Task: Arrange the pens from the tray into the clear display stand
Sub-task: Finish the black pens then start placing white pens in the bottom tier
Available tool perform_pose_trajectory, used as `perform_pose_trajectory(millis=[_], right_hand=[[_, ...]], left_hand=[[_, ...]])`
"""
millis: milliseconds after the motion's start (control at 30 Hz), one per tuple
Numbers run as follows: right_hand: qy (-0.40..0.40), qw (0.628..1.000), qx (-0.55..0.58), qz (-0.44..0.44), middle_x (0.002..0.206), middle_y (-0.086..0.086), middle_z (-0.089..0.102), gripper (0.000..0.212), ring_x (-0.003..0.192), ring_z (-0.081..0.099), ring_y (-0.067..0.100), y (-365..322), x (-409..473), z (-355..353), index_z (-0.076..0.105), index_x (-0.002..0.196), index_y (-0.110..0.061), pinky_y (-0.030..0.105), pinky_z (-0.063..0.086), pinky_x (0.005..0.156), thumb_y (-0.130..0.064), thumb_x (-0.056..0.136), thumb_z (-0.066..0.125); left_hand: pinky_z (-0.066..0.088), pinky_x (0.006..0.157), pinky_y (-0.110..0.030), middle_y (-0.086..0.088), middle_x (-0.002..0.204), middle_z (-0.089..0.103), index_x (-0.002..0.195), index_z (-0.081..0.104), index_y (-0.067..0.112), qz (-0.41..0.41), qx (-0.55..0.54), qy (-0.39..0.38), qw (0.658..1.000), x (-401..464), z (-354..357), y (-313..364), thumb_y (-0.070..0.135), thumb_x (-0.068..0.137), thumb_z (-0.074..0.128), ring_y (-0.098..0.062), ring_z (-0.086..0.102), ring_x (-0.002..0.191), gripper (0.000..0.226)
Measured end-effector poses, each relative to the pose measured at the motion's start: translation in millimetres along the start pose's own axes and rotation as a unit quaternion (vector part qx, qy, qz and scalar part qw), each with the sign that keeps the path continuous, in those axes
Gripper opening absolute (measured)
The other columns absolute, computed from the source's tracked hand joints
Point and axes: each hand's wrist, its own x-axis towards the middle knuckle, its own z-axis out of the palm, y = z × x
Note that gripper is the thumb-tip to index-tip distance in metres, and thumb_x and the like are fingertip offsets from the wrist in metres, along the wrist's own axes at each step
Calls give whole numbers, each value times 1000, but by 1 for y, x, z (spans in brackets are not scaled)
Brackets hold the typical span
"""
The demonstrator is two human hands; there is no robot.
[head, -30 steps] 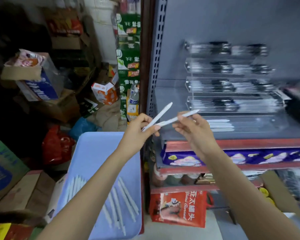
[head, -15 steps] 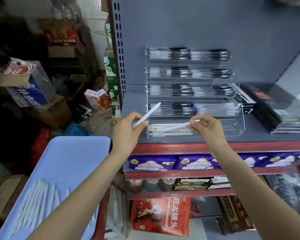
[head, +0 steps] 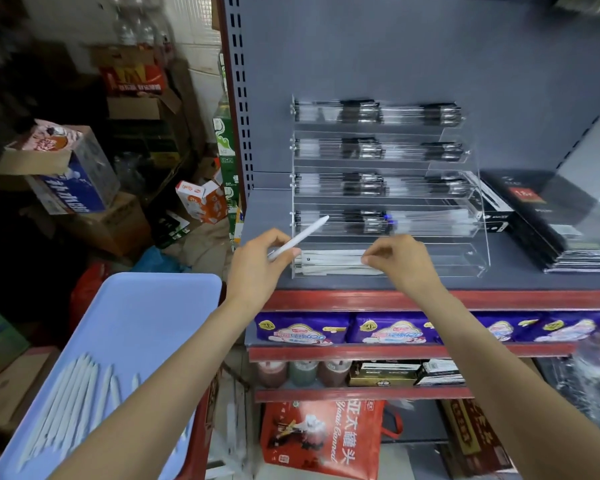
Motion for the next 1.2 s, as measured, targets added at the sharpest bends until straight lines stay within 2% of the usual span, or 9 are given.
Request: perform_pose_trajectory(millis=[133,267,400,533,700,833,967,1067,1200], right_hand=[[-10,1000,2,-16,79,-4,62,8,79,55,10,-2,-2,-2,73,83,-9,15,35,70,-15,83,68],[-55,997,-36,-34,87,-3,60,13,79,53,11,1,-1,-3,74,89,-11,16,34,70,-18,87,63],[-61,996,-27,-52,93,1,61,14,81,54,11,6,-4,-5,73,93,-13,11,35,70,-19,88,62],[43,997,56,-37,92,-4,64,14,84,58,10,19,-11,-24,72,97,-11,-4,36,70,-11,88,61],[179,982,46,27,103,5,65,22,93,58,18,63,-20,-56,69,101,-9,11,34,76,-1,84,58],[229,970,-2,80,118,17,54,38,107,50,31,100,-21,-68,57,120,-9,27,35,88,-4,83,63],[147,972,101,150,125,13,55,56,110,57,27,116,-20,-82,41,138,-11,35,46,87,-13,86,64],[97,972,143,161,114,5,64,47,100,63,17,125,-17,-86,49,134,-14,25,42,74,-16,88,62],[91,976,130,147,111,7,69,40,93,64,15,128,-19,-87,56,128,-15,18,38,74,-13,88,61]], left_hand=[[27,43,-19,11,57,53,88,64,24,44,50,14,998,-3,0,9,32,86,65,-9,42,46,8],[43,52,-28,12,67,58,91,66,22,65,47,-12,997,0,8,22,31,85,66,-15,56,59,11],[45,59,-31,14,76,56,90,66,22,64,41,-24,997,4,18,30,30,84,67,-16,56,70,10],[44,69,-30,8,93,54,98,64,24,89,60,-75,991,8,30,37,29,89,61,-12,52,81,11],[32,72,-20,3,98,40,130,53,15,121,87,-197,969,17,66,59,15,97,41,-12,44,80,34],[42,89,-32,0,101,40,131,53,15,156,147,-233,949,23,102,82,15,98,41,-21,52,94,35],[44,91,-36,-9,110,50,121,60,10,177,201,-244,932,32,136,100,11,97,42,-29,53,104,29],[48,77,-35,-11,109,59,113,60,12,185,292,-219,912,36,156,109,9,94,48,-30,57,102,22],[36,66,-32,-10,100,65,108,57,12,232,424,-195,853,39,167,124,1,88,55,-30,61,96,23]])
